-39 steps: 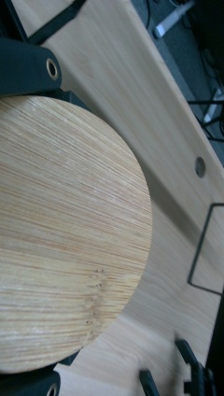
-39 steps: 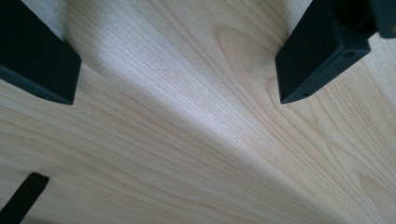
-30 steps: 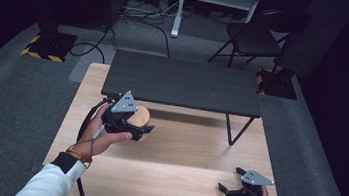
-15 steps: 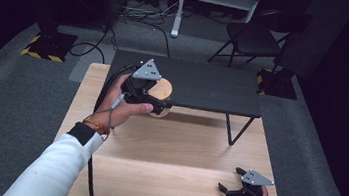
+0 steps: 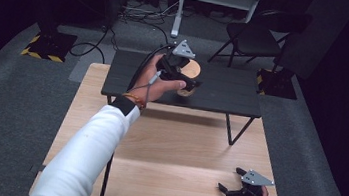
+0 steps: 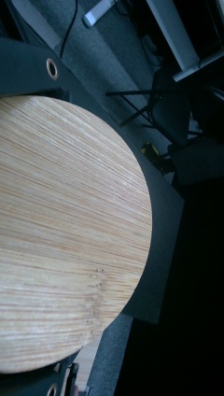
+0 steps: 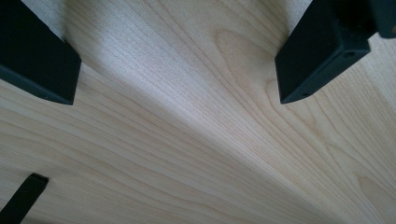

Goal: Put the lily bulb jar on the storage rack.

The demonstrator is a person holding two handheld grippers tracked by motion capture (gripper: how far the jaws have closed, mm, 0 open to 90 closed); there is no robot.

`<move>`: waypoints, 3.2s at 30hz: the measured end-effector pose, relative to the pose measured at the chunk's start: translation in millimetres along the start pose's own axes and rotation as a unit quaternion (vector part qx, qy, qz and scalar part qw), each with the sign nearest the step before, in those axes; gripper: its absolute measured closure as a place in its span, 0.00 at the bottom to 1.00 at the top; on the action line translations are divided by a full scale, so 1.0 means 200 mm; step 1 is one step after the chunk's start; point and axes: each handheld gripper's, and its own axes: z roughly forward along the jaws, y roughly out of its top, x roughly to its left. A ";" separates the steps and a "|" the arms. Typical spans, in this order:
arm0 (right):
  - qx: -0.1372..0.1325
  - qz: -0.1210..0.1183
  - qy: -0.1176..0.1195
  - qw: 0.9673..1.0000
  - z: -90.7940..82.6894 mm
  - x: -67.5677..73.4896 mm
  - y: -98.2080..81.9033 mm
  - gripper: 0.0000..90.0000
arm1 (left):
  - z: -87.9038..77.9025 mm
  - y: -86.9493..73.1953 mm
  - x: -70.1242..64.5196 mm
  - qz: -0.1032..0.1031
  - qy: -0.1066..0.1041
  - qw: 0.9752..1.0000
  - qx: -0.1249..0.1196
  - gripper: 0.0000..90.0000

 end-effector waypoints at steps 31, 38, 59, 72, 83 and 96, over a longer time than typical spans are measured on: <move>0.000 -0.006 0.008 1.000 0.00 -0.01 0.00 0.00 | 0.25 -0.11 0.07 -0.040 0.017 0.999 -0.023 0.07; 0.000 -0.005 0.008 1.000 0.00 -0.01 0.00 0.00 | 0.01 -0.17 0.00 -0.044 0.038 0.997 -0.047 0.01; 0.000 -0.005 0.007 1.000 0.00 -0.01 0.00 0.00 | -0.56 -0.62 -0.33 -0.030 0.070 0.996 -0.052 0.00; 0.000 -0.005 0.006 1.000 0.00 -0.01 0.00 0.00 | -0.61 -1.12 -0.48 -0.065 0.098 0.992 -0.039 0.01; 0.000 -0.005 0.008 1.000 0.00 -0.01 0.00 0.00 | -0.50 -1.42 -0.59 -0.054 0.104 0.993 0.009 0.01; 0.000 -0.005 0.008 1.000 0.00 -0.01 0.00 0.00 | -0.36 -1.62 -0.67 -0.063 0.110 0.990 0.058 0.01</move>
